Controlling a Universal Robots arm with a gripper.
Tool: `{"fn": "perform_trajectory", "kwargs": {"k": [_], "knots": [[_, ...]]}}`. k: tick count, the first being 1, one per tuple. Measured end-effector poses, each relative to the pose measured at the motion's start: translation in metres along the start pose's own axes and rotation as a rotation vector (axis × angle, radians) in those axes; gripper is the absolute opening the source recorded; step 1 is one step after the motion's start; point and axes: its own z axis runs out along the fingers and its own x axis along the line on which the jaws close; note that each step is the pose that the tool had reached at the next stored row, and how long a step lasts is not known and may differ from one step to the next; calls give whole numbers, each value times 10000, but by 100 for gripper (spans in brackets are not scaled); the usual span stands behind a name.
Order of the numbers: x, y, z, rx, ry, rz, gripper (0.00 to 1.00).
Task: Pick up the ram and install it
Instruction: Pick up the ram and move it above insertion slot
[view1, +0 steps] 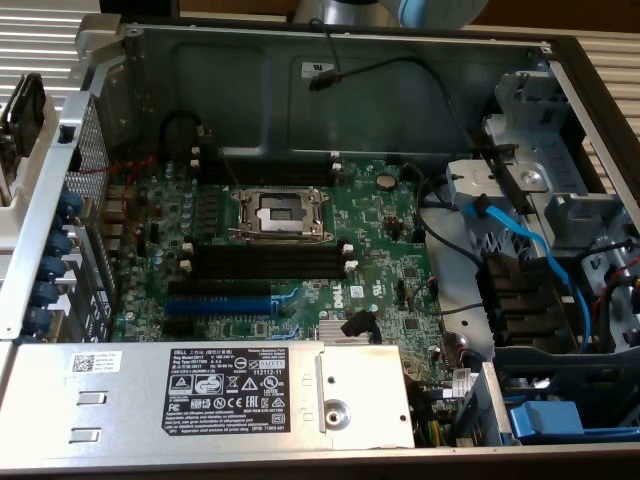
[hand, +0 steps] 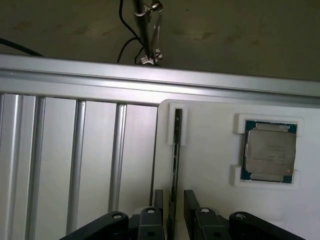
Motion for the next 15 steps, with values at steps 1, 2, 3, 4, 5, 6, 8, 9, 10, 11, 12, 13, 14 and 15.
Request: {"fn": "perform_trajectory", "kwargs": {"k": [1,2,3,4,5,6,8,9,10,11,12,13,14,15], "knots": [[0,0,6,0,-3,-2,31],[0,1,10,-1,-7,-4,31],[0,1,14,0,-9,-5,31],[-1,0,18,0,-11,-5,31],[0,1,21,1,-11,-7,31],[0,1,24,1,-11,-8,31],[-1,1,27,-3,-12,-8,31],[-5,1,29,-2,-12,-7,31],[-10,2,31,0,-12,-6,31],[-16,2,33,-1,-12,-6,31],[-26,1,34,-2,-12,-7,31],[-37,1,35,-2,-12,-7,31],[-44,0,37,0,-13,-7,31],[-44,0,37,-3,-10,-7,29]]}}
